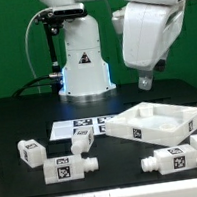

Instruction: Assemble square table

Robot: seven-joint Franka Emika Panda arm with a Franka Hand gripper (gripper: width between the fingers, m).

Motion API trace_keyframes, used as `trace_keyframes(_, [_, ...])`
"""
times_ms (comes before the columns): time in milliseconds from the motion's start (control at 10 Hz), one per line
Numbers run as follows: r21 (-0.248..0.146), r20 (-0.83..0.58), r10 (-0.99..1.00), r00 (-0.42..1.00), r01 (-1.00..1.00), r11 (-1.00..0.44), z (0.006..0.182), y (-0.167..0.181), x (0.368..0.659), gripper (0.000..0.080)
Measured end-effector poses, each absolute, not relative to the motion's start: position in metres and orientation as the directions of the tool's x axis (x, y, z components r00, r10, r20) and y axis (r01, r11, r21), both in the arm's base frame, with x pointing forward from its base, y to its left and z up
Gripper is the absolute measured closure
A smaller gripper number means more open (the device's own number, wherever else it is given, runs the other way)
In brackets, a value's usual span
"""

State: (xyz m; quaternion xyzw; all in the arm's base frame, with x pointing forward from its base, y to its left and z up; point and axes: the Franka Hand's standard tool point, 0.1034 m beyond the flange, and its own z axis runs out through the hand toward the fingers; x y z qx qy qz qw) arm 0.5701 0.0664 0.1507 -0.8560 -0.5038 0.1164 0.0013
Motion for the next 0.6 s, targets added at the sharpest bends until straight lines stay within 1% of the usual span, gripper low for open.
trace_keyframes(100, [-0.125,-0.201,0.864,0.461,0.863,-0.49,0.1497,0.0665,0.5708,0.015])
trace_keyframes(400, [-0.126,-0.201,0.864,0.462,0.862,-0.491,0.1494,0.0666,0.5707,0.015])
trace_keyframes(500, [-0.104,-0.189,0.842,0.506,0.842,-0.529,0.1472,0.067,0.5738,0.015])
trace_keyframes(600, [-0.059,-0.158,0.802,0.576,0.805,-0.59,0.1403,0.0676,0.5783,0.015])
